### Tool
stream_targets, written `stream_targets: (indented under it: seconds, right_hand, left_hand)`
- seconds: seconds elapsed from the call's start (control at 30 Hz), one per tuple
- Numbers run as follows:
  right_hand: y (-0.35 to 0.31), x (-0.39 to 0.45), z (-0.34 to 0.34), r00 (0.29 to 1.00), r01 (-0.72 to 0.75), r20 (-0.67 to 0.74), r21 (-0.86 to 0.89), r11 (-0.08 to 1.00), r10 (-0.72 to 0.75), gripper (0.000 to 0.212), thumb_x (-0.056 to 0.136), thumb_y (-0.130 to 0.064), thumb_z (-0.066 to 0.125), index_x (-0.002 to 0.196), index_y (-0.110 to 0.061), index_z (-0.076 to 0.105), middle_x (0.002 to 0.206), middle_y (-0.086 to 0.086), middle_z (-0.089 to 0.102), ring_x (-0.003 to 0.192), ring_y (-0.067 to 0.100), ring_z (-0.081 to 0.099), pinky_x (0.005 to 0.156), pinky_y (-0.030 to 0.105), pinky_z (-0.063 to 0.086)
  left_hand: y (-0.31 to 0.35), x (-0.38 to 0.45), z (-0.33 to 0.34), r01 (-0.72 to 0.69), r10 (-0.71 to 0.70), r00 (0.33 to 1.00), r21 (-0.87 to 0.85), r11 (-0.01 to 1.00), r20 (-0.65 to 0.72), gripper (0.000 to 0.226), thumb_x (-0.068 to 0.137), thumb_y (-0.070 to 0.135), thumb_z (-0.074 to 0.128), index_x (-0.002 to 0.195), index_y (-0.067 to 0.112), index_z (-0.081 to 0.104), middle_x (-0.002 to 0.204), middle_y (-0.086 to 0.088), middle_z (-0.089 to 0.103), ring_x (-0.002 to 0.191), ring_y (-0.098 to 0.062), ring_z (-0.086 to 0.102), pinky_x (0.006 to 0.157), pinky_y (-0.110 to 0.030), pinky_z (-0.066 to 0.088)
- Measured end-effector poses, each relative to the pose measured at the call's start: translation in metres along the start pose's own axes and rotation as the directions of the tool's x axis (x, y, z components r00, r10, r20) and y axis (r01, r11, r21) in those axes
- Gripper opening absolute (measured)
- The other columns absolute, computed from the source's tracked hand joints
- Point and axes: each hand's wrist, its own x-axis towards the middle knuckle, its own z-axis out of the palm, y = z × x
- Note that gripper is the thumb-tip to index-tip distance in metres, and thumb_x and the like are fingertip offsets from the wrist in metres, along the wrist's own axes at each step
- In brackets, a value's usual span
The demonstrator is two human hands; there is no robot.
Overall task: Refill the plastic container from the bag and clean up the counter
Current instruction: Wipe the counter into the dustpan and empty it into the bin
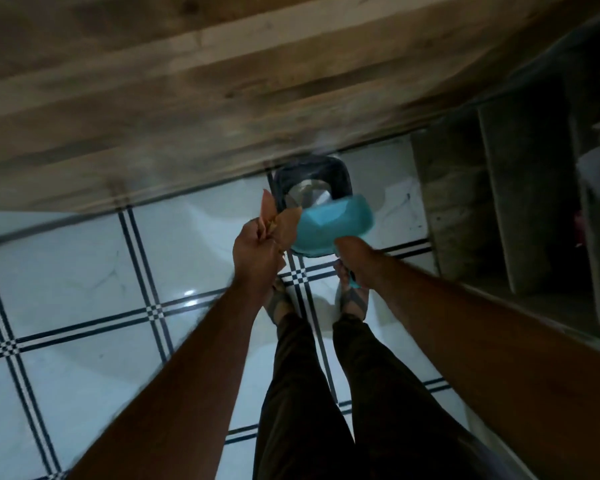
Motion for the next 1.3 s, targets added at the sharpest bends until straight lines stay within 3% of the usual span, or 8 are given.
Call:
stream_targets:
  seconds: [0.23,0.47,0.63,0.8,0.93,1.1,1.17,1.3]
  right_hand:
    - [0.007,0.008,-0.005,0.995,0.091,-0.031,-0.096,0.991,-0.094,0.036,0.106,-0.009,0.038,0.071,-0.020,0.039,0.069,0.004,0.044,0.053,0.015,0.043,0.035,0.021,0.042]
    - [0.023,0.015,0.003,0.999,-0.031,0.021,0.112,0.993,0.029,0.021,0.097,-0.015,0.035,0.077,-0.013,0.040,0.056,0.004,0.034,0.032,0.011,0.028,0.039,0.012,0.024]
    - [0.023,0.015,0.015,0.994,-0.108,0.033,0.242,0.964,0.103,0.025,0.096,-0.014,0.036,0.071,-0.016,0.034,0.060,0.003,0.029,0.028,0.011,0.025,0.035,0.012,0.025]
    - [0.046,0.036,0.018,0.998,-0.009,0.056,0.291,0.957,-0.008,0.037,0.106,-0.036,0.062,0.078,-0.016,0.048,0.053,-0.001,0.034,0.035,0.010,0.029,0.040,0.017,0.025]
    - [0.069,0.076,0.027,0.989,0.144,-0.047,0.152,0.978,-0.139,0.032,0.092,-0.035,0.083,0.082,-0.017,0.058,0.054,-0.001,0.037,0.042,0.013,0.033,0.042,0.022,0.031]
    - [0.084,0.124,0.031,0.976,0.200,-0.096,0.046,0.979,-0.195,0.031,0.099,-0.027,0.075,0.079,-0.016,0.054,0.052,-0.001,0.041,0.043,0.016,0.035,0.046,0.026,0.033]
    - [0.088,0.141,0.032,0.975,0.210,-0.079,0.021,0.978,-0.207,0.030,0.102,-0.029,0.072,0.082,-0.017,0.053,0.056,0.000,0.042,0.046,0.015,0.036,0.048,0.026,0.032]
    - [0.095,0.163,0.034,0.968,0.250,-0.027,-0.034,0.968,-0.251,0.031,0.101,-0.036,0.072,0.080,-0.020,0.056,0.066,-0.001,0.051,0.059,0.014,0.043,0.056,0.029,0.036]
  left_hand:
    - [-0.024,0.023,-0.025,-0.004,0.007,0.999,0.071,0.997,-0.038,0.021,0.098,0.024,0.075,0.109,0.006,0.071,0.094,-0.028,0.070,0.070,-0.027,0.062,0.058,-0.036,0.053]
    - [-0.029,0.034,-0.025,-0.027,0.027,1.000,0.095,0.995,0.000,0.023,0.094,0.009,0.068,0.117,0.011,0.071,0.104,-0.018,0.075,0.078,-0.022,0.062,0.056,-0.032,0.051]
    - [-0.030,0.023,-0.016,-0.037,0.037,0.999,-0.005,0.999,0.004,0.037,0.092,0.040,0.084,0.112,0.011,0.075,0.090,-0.013,0.068,0.071,-0.017,0.058,0.059,-0.032,0.050]
    - [-0.045,0.025,-0.011,-0.031,0.031,1.000,-0.036,0.999,-0.001,0.034,0.092,0.040,0.086,0.107,0.012,0.074,0.087,-0.006,0.067,0.073,-0.021,0.059,0.060,-0.031,0.051]
    - [-0.054,0.026,-0.006,-0.052,0.054,0.997,-0.041,0.998,0.046,0.040,0.087,0.045,0.091,0.103,0.012,0.075,0.094,0.006,0.073,0.082,-0.003,0.070,0.072,-0.021,0.057]
    - [-0.086,0.052,-0.010,-0.045,0.046,0.999,0.047,0.998,-0.020,0.018,0.101,0.021,0.075,0.118,0.018,0.078,0.111,-0.002,0.081,0.104,-0.021,0.080,0.083,-0.035,0.064]
    - [-0.095,0.060,-0.010,-0.039,0.042,0.999,0.087,0.995,-0.027,0.026,0.101,0.009,0.066,0.122,0.020,0.077,0.115,-0.002,0.081,0.107,-0.023,0.079,0.090,-0.044,0.067]
    - [-0.098,0.070,-0.008,-0.023,0.022,1.000,0.065,0.998,0.021,0.021,0.098,0.021,0.079,0.120,0.020,0.078,0.113,-0.001,0.082,0.106,-0.018,0.080,0.085,-0.032,0.068]
